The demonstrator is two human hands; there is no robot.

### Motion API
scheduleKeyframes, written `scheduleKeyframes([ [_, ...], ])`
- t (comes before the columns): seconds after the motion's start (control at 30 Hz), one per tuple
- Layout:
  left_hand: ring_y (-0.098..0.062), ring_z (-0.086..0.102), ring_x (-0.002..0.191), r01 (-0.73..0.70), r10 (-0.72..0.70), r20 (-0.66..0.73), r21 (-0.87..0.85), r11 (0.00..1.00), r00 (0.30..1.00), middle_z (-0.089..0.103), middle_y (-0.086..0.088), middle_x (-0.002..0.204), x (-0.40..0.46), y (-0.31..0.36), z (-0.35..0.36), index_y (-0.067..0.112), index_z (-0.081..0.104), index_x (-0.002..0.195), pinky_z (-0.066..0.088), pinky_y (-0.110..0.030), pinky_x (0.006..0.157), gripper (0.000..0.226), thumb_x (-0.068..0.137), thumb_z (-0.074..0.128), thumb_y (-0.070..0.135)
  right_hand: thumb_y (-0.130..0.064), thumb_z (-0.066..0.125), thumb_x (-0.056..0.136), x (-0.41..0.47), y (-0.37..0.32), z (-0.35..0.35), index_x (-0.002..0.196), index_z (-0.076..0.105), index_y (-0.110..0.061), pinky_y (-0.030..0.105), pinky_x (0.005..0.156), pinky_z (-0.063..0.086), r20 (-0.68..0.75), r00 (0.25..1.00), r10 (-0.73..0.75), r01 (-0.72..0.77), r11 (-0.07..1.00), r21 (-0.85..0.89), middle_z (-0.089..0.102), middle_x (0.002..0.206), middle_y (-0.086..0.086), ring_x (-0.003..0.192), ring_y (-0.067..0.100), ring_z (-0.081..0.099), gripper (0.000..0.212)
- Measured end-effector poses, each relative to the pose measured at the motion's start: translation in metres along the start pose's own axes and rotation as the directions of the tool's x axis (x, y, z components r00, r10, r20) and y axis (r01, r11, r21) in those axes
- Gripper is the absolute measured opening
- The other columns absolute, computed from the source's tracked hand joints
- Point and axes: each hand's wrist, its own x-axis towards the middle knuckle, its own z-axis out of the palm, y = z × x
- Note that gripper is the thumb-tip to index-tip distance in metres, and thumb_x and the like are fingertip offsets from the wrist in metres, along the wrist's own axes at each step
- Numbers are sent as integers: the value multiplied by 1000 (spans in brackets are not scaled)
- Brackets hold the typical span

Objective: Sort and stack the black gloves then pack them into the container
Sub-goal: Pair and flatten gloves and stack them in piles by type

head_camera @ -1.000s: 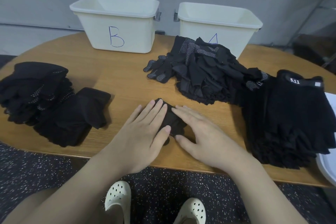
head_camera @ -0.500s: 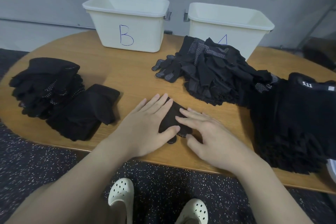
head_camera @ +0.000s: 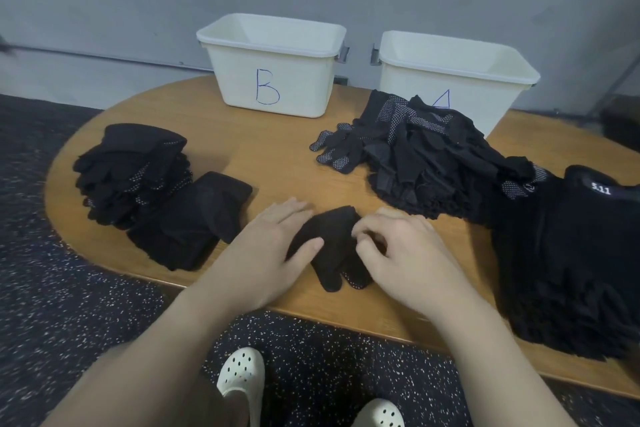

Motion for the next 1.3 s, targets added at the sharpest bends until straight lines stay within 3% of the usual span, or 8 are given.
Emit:
scheduleKeyframes([
  [0.1, -9, 49, 136, -18, 19, -5, 84, 996, 1000, 52, 11, 150, -5, 5, -3, 24, 46, 152, 41, -28, 114, 60, 100, 49, 54, -34, 59, 99, 17, 1, 7, 131, 61, -29, 34, 98, 48, -23, 1000, 21, -19, 996, 91, 59, 119, -17, 110, 6, 56, 33],
  [0.23, -10, 54, 130, -18, 19, -7, 62, 998, 1000, 56, 11, 146, -6, 8, -5, 24, 49, 150, 46, -28, 108, 56, 100, 55, 49, -31, 60, 99, 35, -1, 13, 152, 44, -31, 44, 120, 32, 182, 983, -11, 0, 998, 60, 49, 151, -10, 142, 14, 41, 56],
  [0.37, -7, 56, 120, -4, 3, -21, -45, 999, 1000, 62, 12, 132, -3, 5, -4, 23, 56, 145, 48, -31, 104, 55, 96, 62, 47, -28, 62, 94, 43, -2, 12, 148, 47, -34, 38, 124, 19, 206, 979, -13, 4, 999, 44, 55, 123, -16, 120, 7, 43, 56],
  [0.63, 6, 61, 112, 74, -106, -64, -383, 921, 992, 68, 20, 119, 5, 2, -4, 28, 66, 131, 46, -13, 101, 54, 82, 86, 24, -24, 66, 94, 38, 2, 9, 95, 71, -29, 31, 81, 50, 217, 976, 32, -53, 994, 91, 55, 99, -11, 97, 12, 54, 7],
  [0.87, -1, 72, 95, 154, -214, -12, -657, 738, 977, 77, 11, 97, 19, 12, -2, 24, 70, 120, 59, -27, 87, 36, 86, 82, 17, -12, 67, 91, 35, 5, -8, 79, 72, -27, 21, 59, 52, 180, 980, 83, -143, 926, 348, 71, 77, -10, 67, 4, 66, 20],
  [0.97, -11, 75, 94, 163, -262, -5, -773, 613, 965, 79, 4, 96, 24, 14, -5, 20, 71, 119, 60, -35, 87, 35, 87, 82, 15, -9, 67, 94, 35, 4, -15, 84, 75, -21, 34, 63, 56, 154, 986, 58, -131, 844, 520, 74, 78, 0, 71, 17, 71, 18],
  [1.13, -11, 75, 94, 104, -323, -24, -922, 374, 946, 79, -1, 99, 22, 14, -13, 9, 73, 113, 56, -20, 72, 29, 85, 79, 4, -3, 66, 96, 40, -5, -13, 89, 78, -17, 47, 79, 56, 50, 996, 68, -84, 704, 705, 76, 87, 8, 82, 28, 72, 19],
  [1.3, -15, 74, 106, 13, -209, -84, -905, 424, 974, 79, 0, 108, 7, 5, -24, 6, 71, 117, 57, -24, 87, 30, 89, 73, -4, -2, 66, 95, 52, -21, -6, 96, 79, -13, 52, 85, 57, -2, 992, 124, -70, 573, 817, 76, 97, 16, 91, 37, 72, 17],
])
